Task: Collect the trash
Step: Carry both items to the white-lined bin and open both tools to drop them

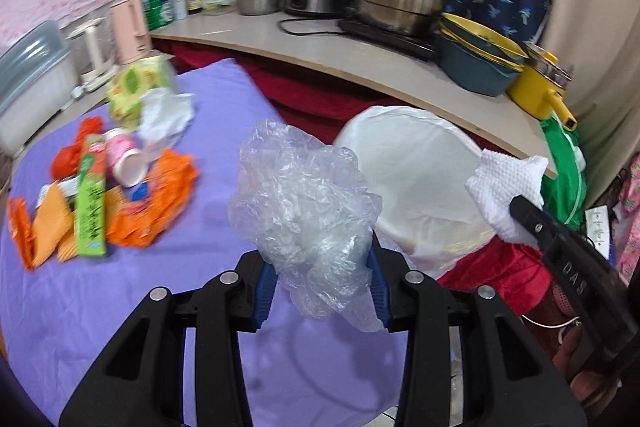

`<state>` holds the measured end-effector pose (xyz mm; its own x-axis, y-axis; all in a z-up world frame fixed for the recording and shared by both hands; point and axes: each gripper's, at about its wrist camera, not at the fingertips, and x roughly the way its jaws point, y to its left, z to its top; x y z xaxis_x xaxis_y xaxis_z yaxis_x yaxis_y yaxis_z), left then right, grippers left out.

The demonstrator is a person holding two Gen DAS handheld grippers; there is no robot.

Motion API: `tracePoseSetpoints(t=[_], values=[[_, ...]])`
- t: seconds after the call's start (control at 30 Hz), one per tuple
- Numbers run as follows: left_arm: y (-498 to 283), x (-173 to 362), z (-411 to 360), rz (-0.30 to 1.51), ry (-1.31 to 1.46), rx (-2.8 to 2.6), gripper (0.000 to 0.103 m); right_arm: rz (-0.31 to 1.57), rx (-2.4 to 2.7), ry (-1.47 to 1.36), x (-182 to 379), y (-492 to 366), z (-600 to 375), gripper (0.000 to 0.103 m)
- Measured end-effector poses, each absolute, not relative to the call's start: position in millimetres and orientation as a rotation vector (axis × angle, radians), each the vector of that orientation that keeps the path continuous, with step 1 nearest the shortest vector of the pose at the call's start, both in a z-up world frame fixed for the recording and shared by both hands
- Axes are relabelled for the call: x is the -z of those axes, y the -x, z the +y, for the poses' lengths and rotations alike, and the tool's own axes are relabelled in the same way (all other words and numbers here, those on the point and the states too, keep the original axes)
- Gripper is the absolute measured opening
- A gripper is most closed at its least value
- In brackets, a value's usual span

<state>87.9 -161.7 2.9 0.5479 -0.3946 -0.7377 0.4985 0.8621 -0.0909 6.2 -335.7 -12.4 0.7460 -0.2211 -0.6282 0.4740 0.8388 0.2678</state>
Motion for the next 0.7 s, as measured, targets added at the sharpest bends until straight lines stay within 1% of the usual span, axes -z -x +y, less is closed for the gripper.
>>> tracePoseSetpoints(t=[0.2,0.4,0.7], values=[[-104,4,-221,0.866,-0.154,0.630,0.038,0.613,0.462,-0.472,19,3,-366,0.013],[-120,17,-268,0.877,-0.185,0.693,0.039,0.616,0.494,-0.478,26,-7,-387,0.013],[-139,39,-296,0.900,-0.218,0.711,0.044,0.637,0.488,-0.480,42,-45,-403,0.013]])
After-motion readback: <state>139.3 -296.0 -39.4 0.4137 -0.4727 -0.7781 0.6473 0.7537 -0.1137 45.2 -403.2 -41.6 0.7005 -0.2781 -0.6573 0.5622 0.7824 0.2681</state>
